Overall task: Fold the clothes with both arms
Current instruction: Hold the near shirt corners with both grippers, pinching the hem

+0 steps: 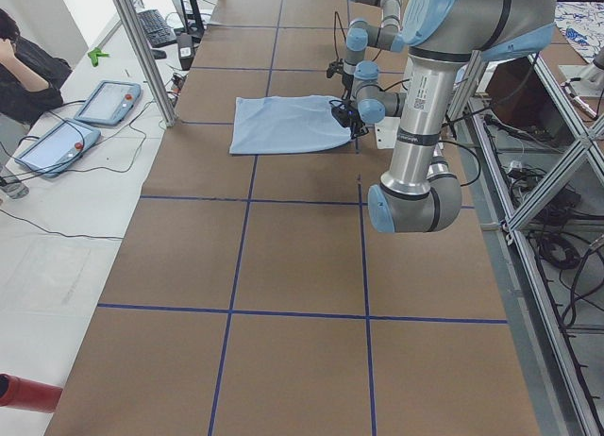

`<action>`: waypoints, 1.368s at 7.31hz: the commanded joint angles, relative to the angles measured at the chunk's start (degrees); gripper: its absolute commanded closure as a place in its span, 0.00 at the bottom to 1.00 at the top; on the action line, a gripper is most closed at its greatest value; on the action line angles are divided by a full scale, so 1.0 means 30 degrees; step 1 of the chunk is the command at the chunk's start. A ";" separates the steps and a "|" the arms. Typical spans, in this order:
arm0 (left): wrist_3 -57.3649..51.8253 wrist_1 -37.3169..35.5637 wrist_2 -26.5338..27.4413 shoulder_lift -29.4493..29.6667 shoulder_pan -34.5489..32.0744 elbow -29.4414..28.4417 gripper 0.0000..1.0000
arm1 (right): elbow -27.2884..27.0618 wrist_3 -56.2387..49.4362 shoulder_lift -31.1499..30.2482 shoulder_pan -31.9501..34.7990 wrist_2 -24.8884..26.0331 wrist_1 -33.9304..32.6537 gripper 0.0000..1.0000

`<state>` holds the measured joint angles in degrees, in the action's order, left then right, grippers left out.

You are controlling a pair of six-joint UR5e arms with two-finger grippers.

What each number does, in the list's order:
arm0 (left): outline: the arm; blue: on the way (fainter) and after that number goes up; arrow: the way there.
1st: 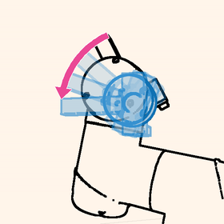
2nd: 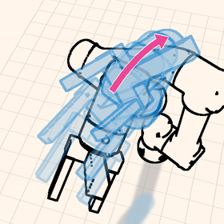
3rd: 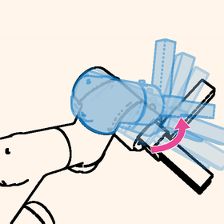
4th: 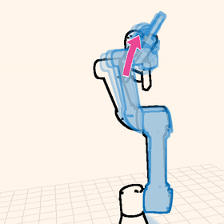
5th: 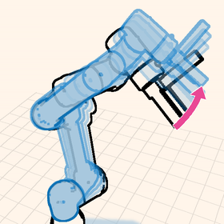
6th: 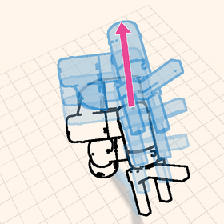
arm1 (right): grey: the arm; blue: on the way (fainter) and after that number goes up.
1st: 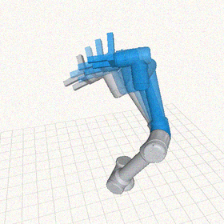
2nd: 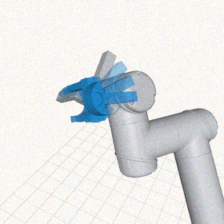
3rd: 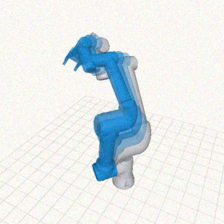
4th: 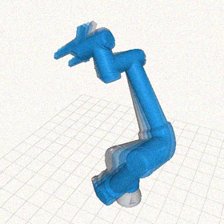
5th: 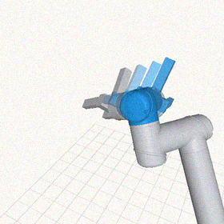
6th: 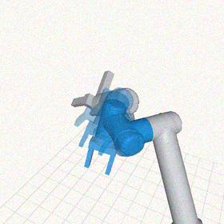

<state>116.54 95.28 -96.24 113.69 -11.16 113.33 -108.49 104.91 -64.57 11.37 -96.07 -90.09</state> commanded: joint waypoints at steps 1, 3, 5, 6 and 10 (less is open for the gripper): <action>0.0000 -0.0030 0.0000 -0.0016 0.0000 -0.0012 1.00 | -0.0018 0.0040 0.0021 0.0018 0.0003 0.0000 1.00; -0.0087 -0.0030 0.0000 -0.0103 -0.0029 0.0104 1.00 | -0.0105 0.0012 0.0079 0.0222 -0.0113 0.0000 1.00; -0.0117 -0.0060 0.0000 -0.0134 0.0029 0.0572 1.00 | -0.0950 -0.0048 -0.0066 0.0282 -0.1015 0.0058 1.00; -0.0088 -0.0089 0.0029 -0.0162 0.0146 0.1009 1.00 | -0.1797 -0.0048 -0.0212 0.0340 -0.1864 0.0029 1.00; -0.0030 -0.2983 0.0029 -0.0719 0.2663 0.5107 1.00 | -0.4846 -0.0018 -0.1528 -0.0156 -0.3745 0.0000 1.00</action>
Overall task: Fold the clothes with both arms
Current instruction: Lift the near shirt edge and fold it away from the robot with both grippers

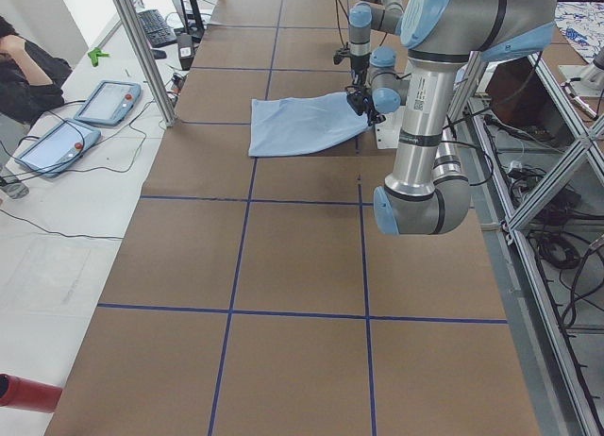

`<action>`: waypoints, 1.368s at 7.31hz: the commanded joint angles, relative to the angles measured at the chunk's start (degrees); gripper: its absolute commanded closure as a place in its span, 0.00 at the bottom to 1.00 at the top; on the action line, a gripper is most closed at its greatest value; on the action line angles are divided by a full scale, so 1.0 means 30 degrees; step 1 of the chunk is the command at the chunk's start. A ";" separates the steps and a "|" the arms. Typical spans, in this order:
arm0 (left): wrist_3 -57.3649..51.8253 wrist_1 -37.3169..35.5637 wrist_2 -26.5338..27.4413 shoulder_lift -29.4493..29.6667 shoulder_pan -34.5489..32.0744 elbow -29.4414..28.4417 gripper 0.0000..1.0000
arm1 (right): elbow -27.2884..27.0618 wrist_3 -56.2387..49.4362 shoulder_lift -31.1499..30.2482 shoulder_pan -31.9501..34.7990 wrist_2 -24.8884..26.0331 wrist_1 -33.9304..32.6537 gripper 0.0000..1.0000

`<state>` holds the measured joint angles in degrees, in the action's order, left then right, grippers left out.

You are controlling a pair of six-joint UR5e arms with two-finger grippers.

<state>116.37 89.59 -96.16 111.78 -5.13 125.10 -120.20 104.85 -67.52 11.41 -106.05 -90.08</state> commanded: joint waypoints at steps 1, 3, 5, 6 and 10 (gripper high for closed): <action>-0.0031 -0.1095 -0.0028 -0.0112 0.0714 0.1016 1.00 | -0.0689 0.0001 -0.0523 -0.0345 -0.0420 -0.0002 1.00; -0.0119 -0.1037 -0.0028 0.0005 0.0453 0.0897 1.00 | 0.0014 -0.0231 -0.0143 0.0495 -0.0127 0.0202 1.00; -0.0938 -0.1008 -0.0086 0.0267 -0.1586 0.0693 1.00 | 0.1210 -0.0785 0.1168 0.2310 -0.0214 0.0291 1.00; -0.0969 -0.0891 -0.0087 0.0385 -0.2615 0.0054 1.00 | 0.1798 -0.1399 0.1670 0.3132 -0.0186 0.0291 1.00; -0.1526 0.1100 -0.0696 0.1235 -0.5722 -0.2820 1.00 | 0.4405 -0.2340 0.3837 0.5420 -0.0331 0.0262 1.00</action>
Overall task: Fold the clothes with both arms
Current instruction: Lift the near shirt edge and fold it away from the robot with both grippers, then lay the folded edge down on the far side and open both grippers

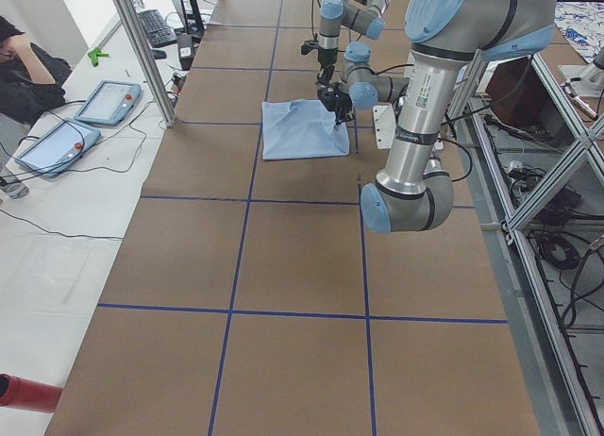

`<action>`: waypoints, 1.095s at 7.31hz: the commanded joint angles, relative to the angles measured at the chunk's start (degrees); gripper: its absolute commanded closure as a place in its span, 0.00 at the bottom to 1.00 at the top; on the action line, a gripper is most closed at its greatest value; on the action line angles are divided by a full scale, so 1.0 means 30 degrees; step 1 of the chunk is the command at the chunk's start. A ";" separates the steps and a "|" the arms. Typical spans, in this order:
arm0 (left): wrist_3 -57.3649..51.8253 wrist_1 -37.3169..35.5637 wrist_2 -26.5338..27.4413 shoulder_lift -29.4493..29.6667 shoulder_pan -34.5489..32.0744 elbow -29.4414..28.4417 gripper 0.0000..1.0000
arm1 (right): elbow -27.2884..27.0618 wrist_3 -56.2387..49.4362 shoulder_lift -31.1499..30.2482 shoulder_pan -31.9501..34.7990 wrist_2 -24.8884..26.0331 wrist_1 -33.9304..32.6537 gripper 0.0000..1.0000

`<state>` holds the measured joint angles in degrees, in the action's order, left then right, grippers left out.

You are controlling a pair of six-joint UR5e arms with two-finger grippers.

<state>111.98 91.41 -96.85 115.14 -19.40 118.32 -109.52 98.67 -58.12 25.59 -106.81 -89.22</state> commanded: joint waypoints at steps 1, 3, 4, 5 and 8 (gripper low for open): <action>-0.0410 0.1136 -0.1166 0.0666 -0.2048 -0.1666 1.00 | 0.2246 -0.0486 0.1583 0.1453 -0.0224 -0.0024 1.00; -0.1612 0.2975 -0.1231 0.2217 -0.4010 -0.5813 1.00 | 0.6891 -0.1829 0.4360 0.3122 -0.1364 0.0672 1.00; -0.2542 0.4467 -0.1203 0.2689 -0.5153 -0.7867 1.00 | 1.0282 -0.2039 0.5825 0.3739 -0.1571 0.2390 1.00; -0.3799 0.6135 -0.1231 0.3186 -0.6324 -1.0382 0.14 | 1.2868 -0.2157 0.6420 0.4528 -0.1719 0.4583 0.08; -0.6007 0.7412 -0.1261 0.4275 -0.7420 -1.2488 0.00 | 1.3715 -0.3682 0.6513 0.5765 -0.2771 0.5484 0.00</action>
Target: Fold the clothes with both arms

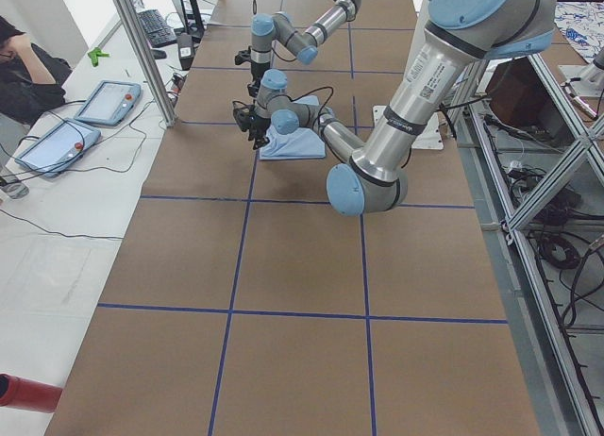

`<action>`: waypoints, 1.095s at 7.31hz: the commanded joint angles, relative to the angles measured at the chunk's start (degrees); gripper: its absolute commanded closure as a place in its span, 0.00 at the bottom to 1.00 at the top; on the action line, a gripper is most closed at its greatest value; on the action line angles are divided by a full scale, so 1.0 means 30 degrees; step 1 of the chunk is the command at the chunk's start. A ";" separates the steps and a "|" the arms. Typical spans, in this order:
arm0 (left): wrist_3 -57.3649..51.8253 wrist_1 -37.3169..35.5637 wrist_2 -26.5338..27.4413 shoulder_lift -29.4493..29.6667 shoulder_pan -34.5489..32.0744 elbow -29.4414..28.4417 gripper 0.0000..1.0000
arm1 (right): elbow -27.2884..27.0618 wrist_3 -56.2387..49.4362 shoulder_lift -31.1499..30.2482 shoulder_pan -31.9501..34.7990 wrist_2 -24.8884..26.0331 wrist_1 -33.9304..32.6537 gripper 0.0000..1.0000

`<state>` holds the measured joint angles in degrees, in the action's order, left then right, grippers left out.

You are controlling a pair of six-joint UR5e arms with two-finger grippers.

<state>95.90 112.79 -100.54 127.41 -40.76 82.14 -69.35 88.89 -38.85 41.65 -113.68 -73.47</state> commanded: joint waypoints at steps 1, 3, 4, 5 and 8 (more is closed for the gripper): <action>-0.0736 0.0285 -0.0204 0.0185 -0.0330 -0.0398 0.00 | 0.0295 -0.0653 0.0089 0.0646 -0.1154 0.0233 0.00; -0.1698 0.0197 -0.2017 -0.0222 -0.0680 0.0212 0.00 | 0.0149 -0.1735 0.0089 0.0532 -0.1365 -0.0262 0.00; -0.1993 0.0139 -0.2109 -0.1124 -0.0798 0.1349 0.00 | -0.0083 -0.2349 0.0089 0.0531 -0.1365 -0.1599 0.00; -0.3765 0.0022 -0.2719 -0.1830 -0.1582 0.2259 0.00 | -0.1246 -0.4733 -0.0143 0.0589 -0.1191 -0.3962 0.00; -1.1166 -0.0096 -0.5382 -0.5137 -0.5325 0.3820 0.00 | -0.5402 -1.3017 -0.3493 0.3739 -0.1421 -0.7735 0.00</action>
<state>72.02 112.65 -113.41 115.75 -51.78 92.38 -80.04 60.50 -43.42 48.32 -117.29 -94.06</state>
